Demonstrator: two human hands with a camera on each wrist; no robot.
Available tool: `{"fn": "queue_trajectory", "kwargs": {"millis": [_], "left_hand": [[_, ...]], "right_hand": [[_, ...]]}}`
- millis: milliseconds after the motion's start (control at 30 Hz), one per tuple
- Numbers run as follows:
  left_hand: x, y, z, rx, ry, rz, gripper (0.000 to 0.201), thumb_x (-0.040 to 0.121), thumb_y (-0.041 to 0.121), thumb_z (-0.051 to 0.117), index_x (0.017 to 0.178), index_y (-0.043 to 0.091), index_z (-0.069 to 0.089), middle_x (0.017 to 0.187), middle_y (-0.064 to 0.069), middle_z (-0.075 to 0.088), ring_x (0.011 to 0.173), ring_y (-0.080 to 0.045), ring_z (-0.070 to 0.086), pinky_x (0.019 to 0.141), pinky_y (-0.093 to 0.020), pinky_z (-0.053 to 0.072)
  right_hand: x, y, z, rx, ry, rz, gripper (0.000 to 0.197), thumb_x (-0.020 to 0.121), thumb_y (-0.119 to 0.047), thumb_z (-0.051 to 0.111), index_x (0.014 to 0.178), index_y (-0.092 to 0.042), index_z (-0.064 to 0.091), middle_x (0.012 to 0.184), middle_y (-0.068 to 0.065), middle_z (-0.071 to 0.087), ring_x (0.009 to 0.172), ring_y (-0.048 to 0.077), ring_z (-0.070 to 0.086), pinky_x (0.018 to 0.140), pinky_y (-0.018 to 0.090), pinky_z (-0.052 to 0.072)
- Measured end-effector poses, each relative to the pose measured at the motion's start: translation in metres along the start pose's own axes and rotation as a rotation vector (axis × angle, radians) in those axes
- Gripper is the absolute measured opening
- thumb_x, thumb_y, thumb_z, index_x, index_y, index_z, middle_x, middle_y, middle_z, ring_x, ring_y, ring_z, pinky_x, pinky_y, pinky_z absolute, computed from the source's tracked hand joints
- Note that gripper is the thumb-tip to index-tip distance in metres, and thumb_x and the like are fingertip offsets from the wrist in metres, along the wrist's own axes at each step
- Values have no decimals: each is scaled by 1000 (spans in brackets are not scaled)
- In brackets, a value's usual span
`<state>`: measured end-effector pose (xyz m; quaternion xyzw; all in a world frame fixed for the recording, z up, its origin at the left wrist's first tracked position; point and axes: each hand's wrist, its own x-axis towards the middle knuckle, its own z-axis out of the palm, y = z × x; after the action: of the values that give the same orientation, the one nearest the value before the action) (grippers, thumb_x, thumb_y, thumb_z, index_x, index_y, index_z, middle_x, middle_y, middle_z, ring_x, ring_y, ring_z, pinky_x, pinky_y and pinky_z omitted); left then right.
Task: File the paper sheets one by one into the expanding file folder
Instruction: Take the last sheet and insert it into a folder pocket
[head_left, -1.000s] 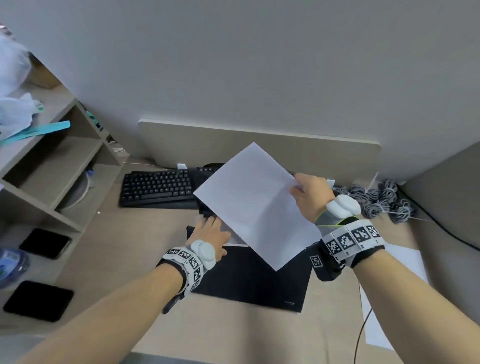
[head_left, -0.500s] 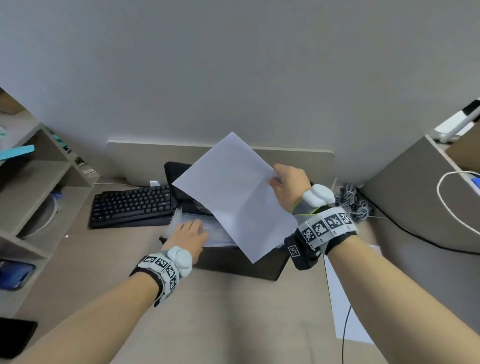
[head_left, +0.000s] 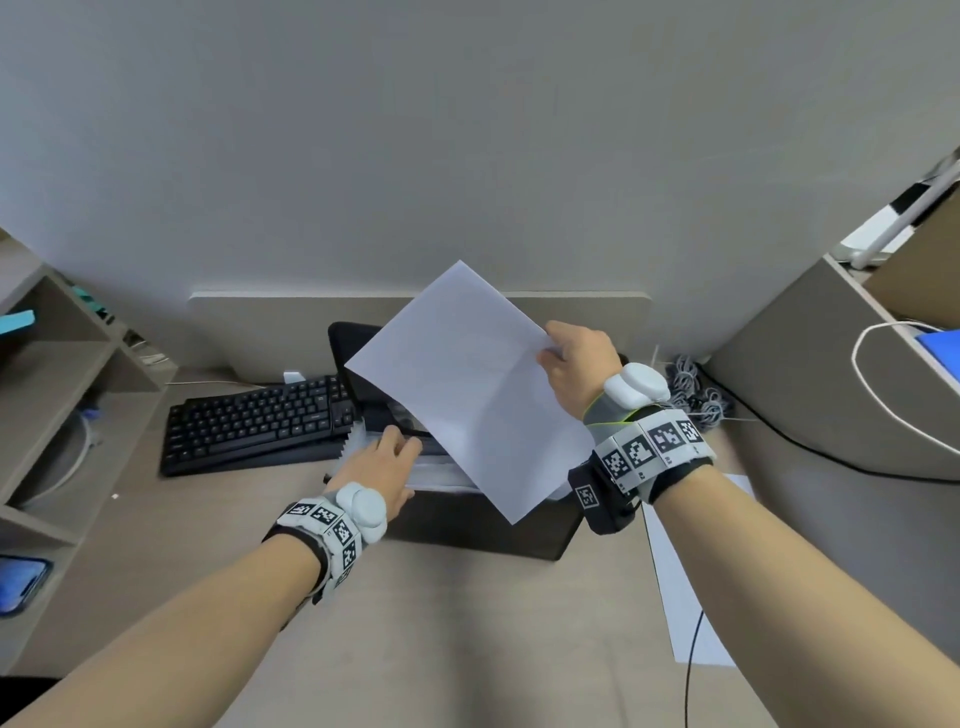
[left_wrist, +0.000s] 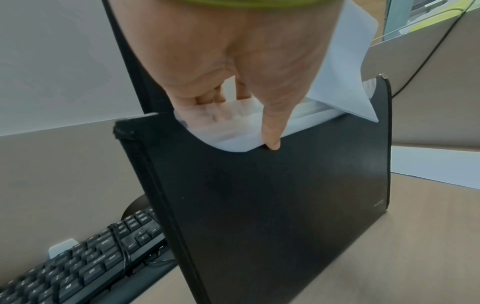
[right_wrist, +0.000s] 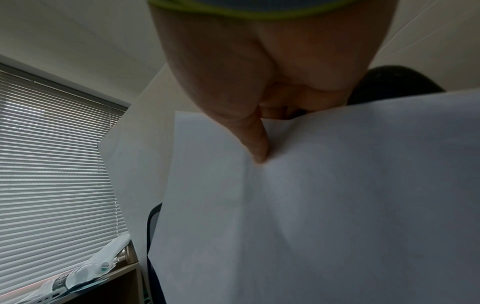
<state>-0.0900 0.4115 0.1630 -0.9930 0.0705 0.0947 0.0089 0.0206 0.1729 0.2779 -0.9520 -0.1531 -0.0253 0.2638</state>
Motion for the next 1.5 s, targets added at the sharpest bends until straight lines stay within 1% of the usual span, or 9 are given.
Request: {"fn": "queue_trajectory", "kwargs": {"millis": [267,400,500,633,767,833,1100,1400,1500], "left_hand": [[1,-3,11,99,36,72,41,91,32,59,123,13,42,122,-8,41,104,-25,52,83,-31,44],[-1,-8,16,168,66,93,47,62,33,84,95,14,58,94,-7,55,81,-25,56,66,-33,50],[-2,-9,17,215,114,113,49,52,34,86,89,14,62,87,-6,57,76,-25,56,63,-34,47],[-5,-14,17,216,102,97,47,56,37,85,88,14,61,87,-6,57,77,-27,55,65,-36,46],[-10,-12,16,140,22,7,42,87,40,62,118,14,49,113,-6,51,100,-26,54,87,-35,41],[-10,-15,20,98,62,-7,43,91,40,57,123,14,45,119,-7,46,105,-26,51,91,-34,39],[-11,-24,21,155,37,-12,42,87,43,59,115,13,53,116,-8,48,101,-26,50,87,-35,44],[-11,-27,21,174,21,86,45,94,49,47,124,15,48,121,-4,51,111,-26,50,91,-34,40],[-13,-27,16,96,11,71,44,94,54,45,116,17,51,114,-3,54,106,-23,52,88,-32,41]], "right_hand": [[-1,-2,-1,3,26,32,30,86,-5,48,65,-15,29,65,11,42,65,30,33,56,33,24],[0,-4,0,0,30,28,30,86,-5,48,66,-15,29,64,12,41,65,30,32,56,33,24],[-1,-6,0,6,35,23,30,86,-4,48,65,-14,28,64,12,41,65,30,32,55,33,23],[-1,-6,1,8,51,32,34,85,-3,48,63,-15,25,63,12,39,65,29,29,55,33,21],[0,-8,0,10,39,41,39,86,-3,48,61,-16,21,56,5,30,65,28,27,56,33,19],[0,-8,-1,6,40,42,40,86,-3,48,61,-16,20,55,3,29,66,28,27,55,33,18],[-2,-11,1,9,50,32,20,86,-4,49,71,-9,36,67,15,41,67,28,28,55,33,18],[-3,-12,-1,23,35,23,38,87,-5,49,62,-16,22,58,4,32,66,30,29,55,33,19],[-3,-12,-1,26,29,14,32,87,-5,49,65,-14,28,59,7,34,66,30,29,56,33,20]]}}
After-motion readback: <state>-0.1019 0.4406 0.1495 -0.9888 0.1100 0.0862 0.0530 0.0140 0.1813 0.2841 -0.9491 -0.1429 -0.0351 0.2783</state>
